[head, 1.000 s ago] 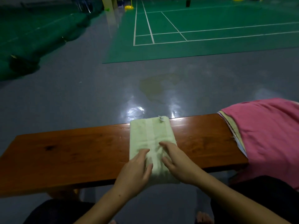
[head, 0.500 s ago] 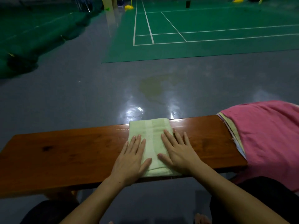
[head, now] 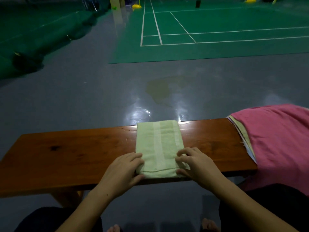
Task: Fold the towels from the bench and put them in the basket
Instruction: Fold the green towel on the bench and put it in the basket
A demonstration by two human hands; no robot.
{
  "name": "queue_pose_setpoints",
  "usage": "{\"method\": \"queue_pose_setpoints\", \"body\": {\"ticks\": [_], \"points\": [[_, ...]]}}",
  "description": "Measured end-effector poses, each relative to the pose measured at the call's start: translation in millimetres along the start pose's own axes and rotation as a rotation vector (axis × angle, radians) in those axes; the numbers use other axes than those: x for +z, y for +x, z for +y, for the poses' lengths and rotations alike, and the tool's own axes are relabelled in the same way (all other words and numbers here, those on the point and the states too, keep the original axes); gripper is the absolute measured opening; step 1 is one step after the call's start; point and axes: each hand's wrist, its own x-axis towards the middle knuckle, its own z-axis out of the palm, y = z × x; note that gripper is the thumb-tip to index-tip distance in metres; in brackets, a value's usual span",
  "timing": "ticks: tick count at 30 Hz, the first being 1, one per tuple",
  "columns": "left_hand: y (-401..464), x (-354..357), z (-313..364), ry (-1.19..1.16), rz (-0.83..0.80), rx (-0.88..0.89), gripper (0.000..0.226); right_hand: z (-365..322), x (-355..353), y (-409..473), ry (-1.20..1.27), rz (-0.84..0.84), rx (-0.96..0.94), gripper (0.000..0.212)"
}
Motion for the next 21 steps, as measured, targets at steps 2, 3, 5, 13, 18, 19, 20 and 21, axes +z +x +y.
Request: {"method": "queue_pose_setpoints", "body": {"ticks": [2, 3, 5, 13, 18, 19, 20, 21], "points": [[5, 4, -2, -0.017, 0.037, -0.032, 0.043, 1, 1, 6, -0.019, 0.024, 0.007, 0.036], [9, 5, -1, -0.026, 0.055, -0.051, 0.040, 0, 2, 9, -0.027, 0.041, 0.007, 0.036], [17, 6, 0, -0.027, 0.091, -0.077, 0.030, -1, 2, 15, -0.048, 0.072, 0.010, 0.035], [35, -4, -6, -0.347, 0.099, -0.159, 0.014, 1, 4, 34, -0.115, 0.067, -0.002, 0.034], [32, -26, -3, -0.743, 0.160, -0.199, 0.018, -2, -17, 28, 0.216, 0.093, -0.036, 0.028], [31, -30, -2, -0.780, 0.169, -0.206, 0.017, -4, -21, 25, 0.325, 0.095, -0.021, 0.029], [29, -34, 0, -0.812, 0.172, -0.210, 0.016, -7, -25, 22, 0.419, 0.091, 0.001, 0.031], [28, -37, 2, -0.843, 0.173, -0.212, 0.015, -8, -28, 18, 0.494, 0.079, 0.023, 0.030]]}}
